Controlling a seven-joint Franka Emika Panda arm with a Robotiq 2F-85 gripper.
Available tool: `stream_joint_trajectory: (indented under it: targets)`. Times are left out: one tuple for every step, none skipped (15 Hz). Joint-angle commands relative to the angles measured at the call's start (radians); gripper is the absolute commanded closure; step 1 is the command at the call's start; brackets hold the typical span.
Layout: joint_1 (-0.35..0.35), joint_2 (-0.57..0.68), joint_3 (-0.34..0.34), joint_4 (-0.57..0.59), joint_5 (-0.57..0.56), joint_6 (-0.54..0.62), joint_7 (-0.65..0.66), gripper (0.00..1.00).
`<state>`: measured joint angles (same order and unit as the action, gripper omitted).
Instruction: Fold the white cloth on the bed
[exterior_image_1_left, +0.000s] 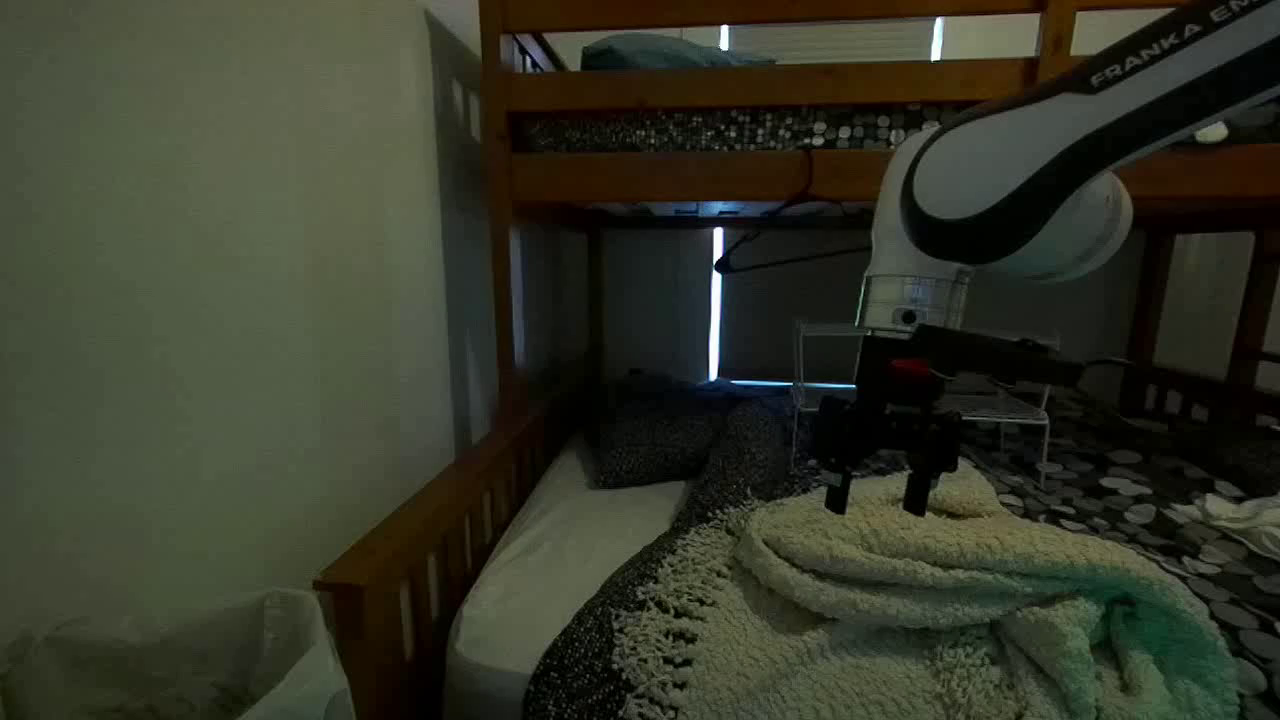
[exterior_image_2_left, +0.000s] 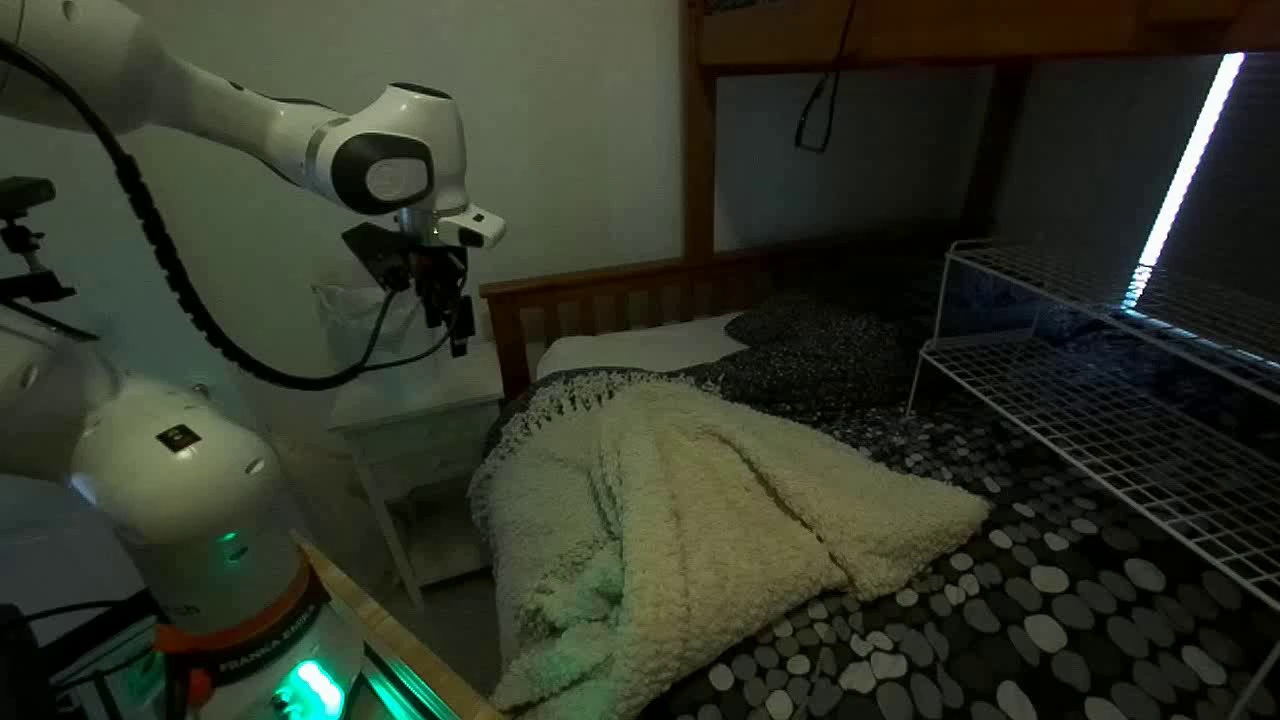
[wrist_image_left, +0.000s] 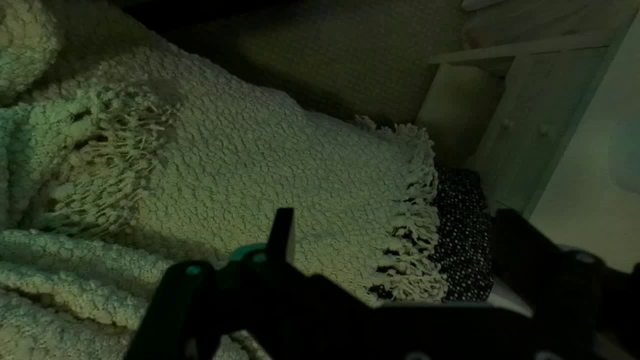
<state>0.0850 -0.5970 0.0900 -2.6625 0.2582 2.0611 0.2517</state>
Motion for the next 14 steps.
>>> stream_joint_trajectory:
  targets:
    - [-0.007,0.0,0.006,0.002,0.003,-0.003,-0.003,0.0]
    - [-0.007,0.0,0.006,0.002,0.003,-0.003,-0.003,0.0]
    - [-0.007,0.0,0.006,0.002,0.003,-0.003,-0.003,0.0]
    - [-0.007,0.0,0.006,0.002,0.003,-0.003,-0.003,0.0]
    - [-0.007,0.0,0.006,0.002,0.003,-0.003,-0.003,0.0]
    - [-0.007,0.0,0.006,0.002,0.003,-0.003,-0.003,0.0]
    - [-0.007,0.0,0.006,0.002,0.003,-0.003,-0.003,0.0]
    - [-0.007,0.0,0.006,0.002,0.003,-0.003,-0.003,0.0]
    - [-0.007,0.0,0.006,0.002,0.003,-0.003,-0.003,0.0]
    - [-0.001,0.055,0.033,0.019,-0.008,0.008,0.017,0.0]
    - [-0.005,0.085,0.065,0.017,-0.022,0.03,0.059,0.0]
    - [0.006,0.112,0.086,0.011,-0.014,0.043,0.077,0.0]
    - [0.011,0.138,0.112,0.002,-0.006,0.068,0.114,0.0]
    - [0.019,0.17,0.137,-0.013,0.03,0.104,0.181,0.0]
